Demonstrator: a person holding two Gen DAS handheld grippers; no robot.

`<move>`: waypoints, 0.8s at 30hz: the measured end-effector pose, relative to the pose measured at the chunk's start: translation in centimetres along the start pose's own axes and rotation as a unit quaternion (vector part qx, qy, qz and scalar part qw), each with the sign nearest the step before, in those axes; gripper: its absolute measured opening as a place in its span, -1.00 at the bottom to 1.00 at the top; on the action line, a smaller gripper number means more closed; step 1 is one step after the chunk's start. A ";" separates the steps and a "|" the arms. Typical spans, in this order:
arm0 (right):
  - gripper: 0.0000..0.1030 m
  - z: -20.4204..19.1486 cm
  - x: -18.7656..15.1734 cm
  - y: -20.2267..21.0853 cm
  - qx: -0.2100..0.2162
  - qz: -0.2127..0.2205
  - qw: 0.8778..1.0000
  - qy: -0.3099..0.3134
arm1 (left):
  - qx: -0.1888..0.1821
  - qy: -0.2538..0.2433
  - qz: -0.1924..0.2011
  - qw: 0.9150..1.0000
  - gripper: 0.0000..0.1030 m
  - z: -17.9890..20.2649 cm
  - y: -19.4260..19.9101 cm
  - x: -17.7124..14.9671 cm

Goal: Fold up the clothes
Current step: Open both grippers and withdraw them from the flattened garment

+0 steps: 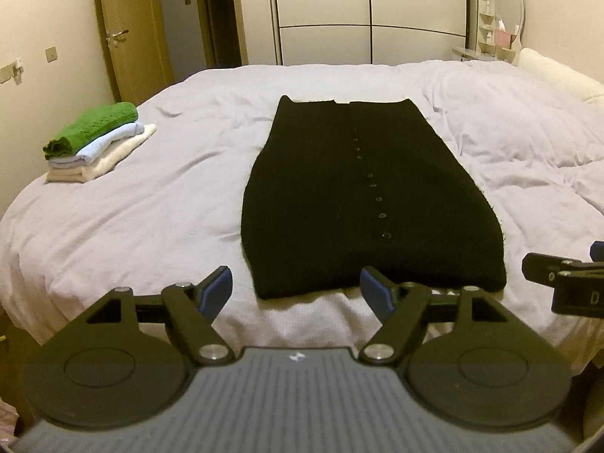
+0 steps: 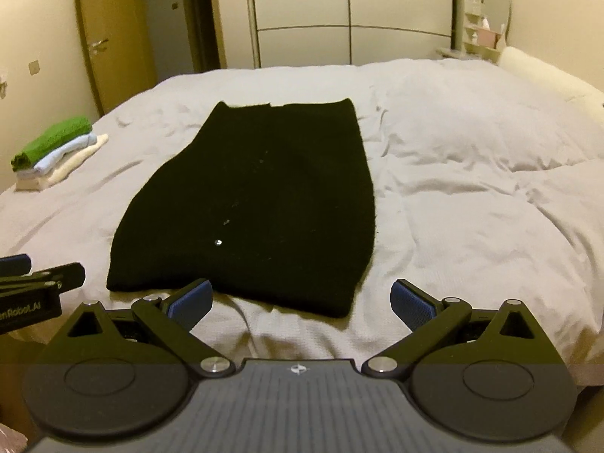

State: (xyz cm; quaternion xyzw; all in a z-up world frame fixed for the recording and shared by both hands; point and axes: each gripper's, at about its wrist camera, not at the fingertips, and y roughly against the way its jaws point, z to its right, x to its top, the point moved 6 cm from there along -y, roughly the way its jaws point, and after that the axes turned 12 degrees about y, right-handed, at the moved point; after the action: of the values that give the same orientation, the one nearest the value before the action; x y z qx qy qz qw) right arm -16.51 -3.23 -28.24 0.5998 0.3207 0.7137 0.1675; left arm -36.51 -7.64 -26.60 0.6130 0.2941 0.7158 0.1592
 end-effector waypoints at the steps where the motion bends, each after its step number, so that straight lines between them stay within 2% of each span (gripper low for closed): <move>1: 1.00 0.1 -0.1 0.2 0.000 0.001 1.000 -0.004 | 0.000 0.000 0.001 1.000 0.44 0.0 0.2 -0.1; 11: 1.00 -0.2 -0.7 2.0 -0.002 0.012 1.000 -0.012 | 0.000 -0.004 0.008 1.000 0.59 -0.1 1.9 -0.6; 24: 1.00 -0.7 -1.6 1.7 -0.005 -0.008 1.000 -0.007 | -0.008 -0.018 -0.003 1.000 0.71 0.2 1.9 -1.6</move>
State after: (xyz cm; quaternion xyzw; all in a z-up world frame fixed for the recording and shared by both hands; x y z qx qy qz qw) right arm -16.53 -5.67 -28.33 0.6012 0.3206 0.7099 0.1783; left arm -35.80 -9.98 -26.69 0.6232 0.2875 0.7068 0.1718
